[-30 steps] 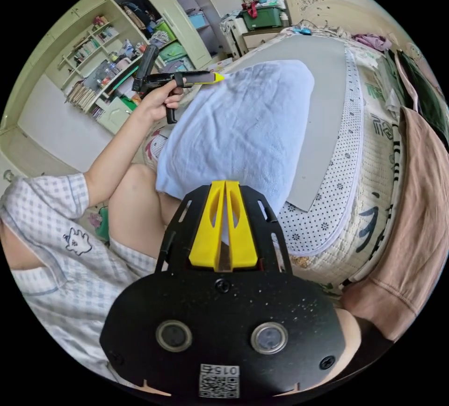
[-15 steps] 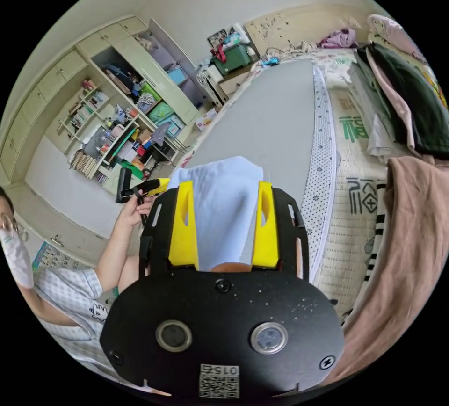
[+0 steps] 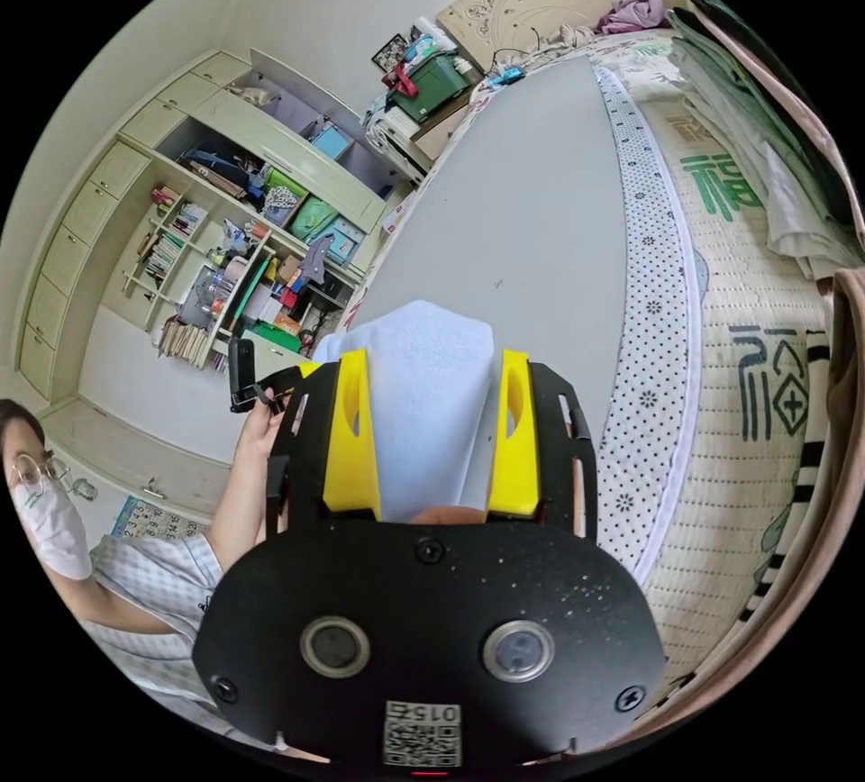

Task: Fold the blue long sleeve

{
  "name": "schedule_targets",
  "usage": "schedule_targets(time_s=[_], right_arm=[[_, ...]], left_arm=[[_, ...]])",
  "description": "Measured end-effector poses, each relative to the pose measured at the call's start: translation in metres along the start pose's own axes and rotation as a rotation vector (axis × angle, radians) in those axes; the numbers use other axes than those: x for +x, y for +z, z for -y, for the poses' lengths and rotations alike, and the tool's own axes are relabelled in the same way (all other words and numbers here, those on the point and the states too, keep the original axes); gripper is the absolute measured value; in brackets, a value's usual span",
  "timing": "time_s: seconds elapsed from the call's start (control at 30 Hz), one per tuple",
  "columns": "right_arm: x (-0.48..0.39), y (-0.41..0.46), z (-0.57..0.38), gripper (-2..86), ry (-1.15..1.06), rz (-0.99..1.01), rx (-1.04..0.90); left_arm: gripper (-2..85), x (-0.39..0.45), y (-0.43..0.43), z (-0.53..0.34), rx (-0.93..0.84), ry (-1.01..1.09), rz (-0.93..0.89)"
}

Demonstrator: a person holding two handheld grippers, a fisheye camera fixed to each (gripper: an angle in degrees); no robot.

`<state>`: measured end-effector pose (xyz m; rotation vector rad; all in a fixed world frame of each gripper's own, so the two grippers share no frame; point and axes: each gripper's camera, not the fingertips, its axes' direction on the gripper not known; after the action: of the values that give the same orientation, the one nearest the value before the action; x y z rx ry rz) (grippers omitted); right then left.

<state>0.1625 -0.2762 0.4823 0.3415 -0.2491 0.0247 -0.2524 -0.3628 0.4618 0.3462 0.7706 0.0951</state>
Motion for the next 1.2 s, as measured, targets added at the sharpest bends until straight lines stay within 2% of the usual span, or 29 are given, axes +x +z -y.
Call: schedule_targets(time_s=[0.3,0.47,0.83,1.03,1.2], right_arm=[[-0.012,-0.014,0.013,19.6,0.018,0.132,-0.027],[-0.034,-0.017,0.013,20.3,0.006,0.123,-0.051],[-0.088,-0.026,-0.013,14.6,0.005,0.080,-0.042],[-0.159,-0.071,-0.051,12.2,-0.146,0.176,0.104],[-0.248,-0.150,-0.127,11.7,-0.379,0.245,0.308]], left_arm=[[15.9,-0.013,0.005,0.010,-0.001,-0.003,-0.042],[14.4,-0.029,0.004,0.011,0.002,-0.030,-0.103],[10.4,-0.046,0.005,0.004,-0.016,-0.054,-0.163],[8.8,-0.021,-0.036,-0.016,0.112,0.070,-0.252],[8.6,0.066,-0.102,-0.055,0.269,0.304,-0.289]])
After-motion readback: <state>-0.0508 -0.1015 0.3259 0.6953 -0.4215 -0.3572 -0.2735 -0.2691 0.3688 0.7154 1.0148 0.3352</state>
